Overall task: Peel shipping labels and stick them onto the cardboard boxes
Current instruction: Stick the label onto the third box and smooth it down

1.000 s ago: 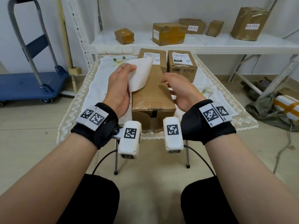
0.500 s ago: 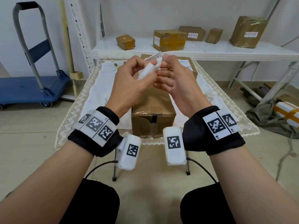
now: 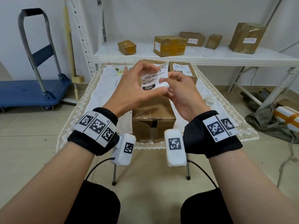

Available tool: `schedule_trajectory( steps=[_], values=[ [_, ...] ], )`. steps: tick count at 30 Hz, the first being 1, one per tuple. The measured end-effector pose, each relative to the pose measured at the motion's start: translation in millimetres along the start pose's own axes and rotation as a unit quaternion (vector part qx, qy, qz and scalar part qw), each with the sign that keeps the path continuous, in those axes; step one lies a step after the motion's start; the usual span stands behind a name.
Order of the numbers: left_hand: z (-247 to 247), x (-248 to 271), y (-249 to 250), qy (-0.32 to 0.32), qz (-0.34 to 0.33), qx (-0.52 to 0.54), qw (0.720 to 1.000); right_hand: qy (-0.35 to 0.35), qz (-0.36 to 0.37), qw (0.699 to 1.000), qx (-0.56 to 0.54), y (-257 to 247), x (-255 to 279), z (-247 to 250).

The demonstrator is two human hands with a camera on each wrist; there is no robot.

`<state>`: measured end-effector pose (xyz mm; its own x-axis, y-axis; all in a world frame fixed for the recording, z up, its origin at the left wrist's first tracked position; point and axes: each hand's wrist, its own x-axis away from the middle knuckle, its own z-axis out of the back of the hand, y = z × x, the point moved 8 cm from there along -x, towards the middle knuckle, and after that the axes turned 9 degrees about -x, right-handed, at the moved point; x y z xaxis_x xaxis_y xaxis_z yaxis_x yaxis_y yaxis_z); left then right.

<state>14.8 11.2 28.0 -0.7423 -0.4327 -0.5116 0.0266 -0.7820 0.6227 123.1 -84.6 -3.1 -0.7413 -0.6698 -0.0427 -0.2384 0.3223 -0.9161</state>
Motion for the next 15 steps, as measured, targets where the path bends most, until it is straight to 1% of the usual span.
schedule_trajectory(
  steps=[5,8,11,15],
  values=[
    [12.4,-5.3,-15.4,0.055,0.039,0.083,0.994,-0.022,-0.006,1.0,0.012,5.3,-1.4,-1.6],
    [17.2,-7.5,-24.5,0.073,0.049,0.07,0.994,-0.043,-0.022,0.999,0.012,8.6,0.1,-4.5],
    [23.0,-9.7,-27.1,0.102,0.043,0.055,0.992,-0.058,-0.04,0.997,0.013,10.8,1.0,-4.9],
    [25.5,-13.6,-30.6,0.115,0.042,0.053,0.991,-0.078,-0.051,0.995,0.024,11.3,2.4,-7.2]
  ],
)
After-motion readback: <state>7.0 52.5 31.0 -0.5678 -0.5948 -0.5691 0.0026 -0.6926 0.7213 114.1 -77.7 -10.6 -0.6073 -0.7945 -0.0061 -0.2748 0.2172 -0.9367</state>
